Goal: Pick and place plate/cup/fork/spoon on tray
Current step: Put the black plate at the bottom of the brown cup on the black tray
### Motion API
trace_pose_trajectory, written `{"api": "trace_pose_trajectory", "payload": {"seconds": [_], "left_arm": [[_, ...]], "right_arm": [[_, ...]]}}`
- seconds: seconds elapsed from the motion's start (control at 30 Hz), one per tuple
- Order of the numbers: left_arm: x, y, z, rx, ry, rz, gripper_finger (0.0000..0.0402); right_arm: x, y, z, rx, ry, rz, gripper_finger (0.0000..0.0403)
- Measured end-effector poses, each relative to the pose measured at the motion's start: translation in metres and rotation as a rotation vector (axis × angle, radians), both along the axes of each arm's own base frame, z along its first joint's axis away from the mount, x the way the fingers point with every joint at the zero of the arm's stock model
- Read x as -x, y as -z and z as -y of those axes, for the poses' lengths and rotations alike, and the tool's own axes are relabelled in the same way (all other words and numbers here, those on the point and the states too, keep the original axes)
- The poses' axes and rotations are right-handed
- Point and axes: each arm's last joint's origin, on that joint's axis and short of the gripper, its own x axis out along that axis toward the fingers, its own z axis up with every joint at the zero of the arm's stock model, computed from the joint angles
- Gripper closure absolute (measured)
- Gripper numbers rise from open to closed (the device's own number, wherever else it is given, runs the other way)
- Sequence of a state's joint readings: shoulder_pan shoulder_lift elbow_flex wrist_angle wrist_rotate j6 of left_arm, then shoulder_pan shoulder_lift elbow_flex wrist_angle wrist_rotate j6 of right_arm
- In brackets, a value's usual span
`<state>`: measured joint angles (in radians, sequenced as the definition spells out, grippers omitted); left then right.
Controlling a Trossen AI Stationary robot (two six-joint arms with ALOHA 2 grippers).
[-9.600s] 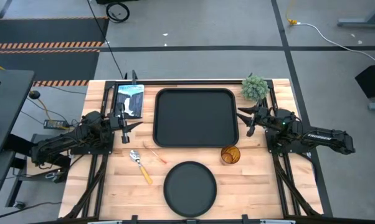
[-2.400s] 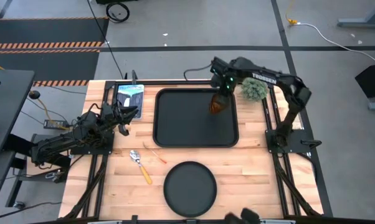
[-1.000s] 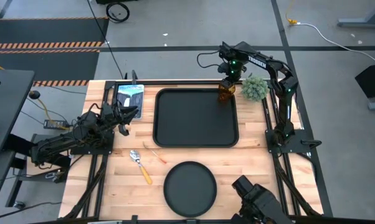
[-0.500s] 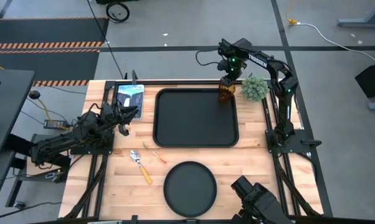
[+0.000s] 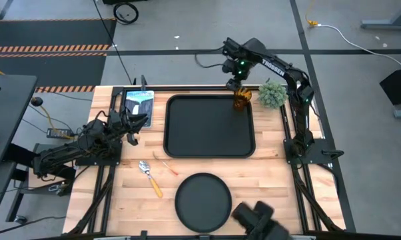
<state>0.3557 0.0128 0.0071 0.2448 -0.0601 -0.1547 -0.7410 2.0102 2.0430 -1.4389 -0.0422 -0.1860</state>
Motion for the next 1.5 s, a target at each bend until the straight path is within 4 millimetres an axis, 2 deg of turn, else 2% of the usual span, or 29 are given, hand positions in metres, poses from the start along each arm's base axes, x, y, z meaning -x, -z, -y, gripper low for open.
{"api": "trace_pose_trajectory", "payload": {"seconds": [0.23, 0.47, 0.6, 0.83, 1.0, 1.13, 1.33, 1.5], "left_arm": [[-0.001, 0.004, 0.0, 0.056, 0.01, -0.022, 0.0308], [-0.001, 0.005, 0.001, 0.07, 0.054, -0.027, 0.0308], [-0.001, 0.005, 0.001, 0.069, 0.054, -0.027, 0.0308], [-0.002, 0.006, 0.001, 0.077, 0.055, -0.036, 0.0308], [-0.002, 0.007, 0.001, 0.079, 0.055, -0.04, 0.0308], [-0.002, 0.007, 0.001, 0.08, 0.055, -0.041, 0.0308], [-0.002, 0.007, 0.0, 0.082, 0.048, -0.047, 0.0308], [-0.002, 0.008, 0.0, 0.085, 0.047, -0.053, 0.0308]], "right_arm": [[-0.05, -0.003, -0.049, 0.073, -0.196, 0.087, 0.0178], [-0.081, -0.003, -0.091, 0.099, -0.3, 0.155, 0.0178], [-0.096, 0.007, -0.117, 0.073, -0.352, 0.186, 0.0178], [-0.118, 0.035, -0.167, 0.008, -0.427, 0.238, 0.0178], [-0.128, 0.056, -0.208, -0.022, -0.463, 0.254, 0.0178], [-0.128, 0.074, -0.235, -0.058, -0.466, 0.228, 0.0178], [-0.124, 0.098, -0.268, -0.129, -0.462, 0.202, 0.0179], [-0.121, 0.111, -0.287, -0.177, -0.441, 0.191, 0.0179]]}}
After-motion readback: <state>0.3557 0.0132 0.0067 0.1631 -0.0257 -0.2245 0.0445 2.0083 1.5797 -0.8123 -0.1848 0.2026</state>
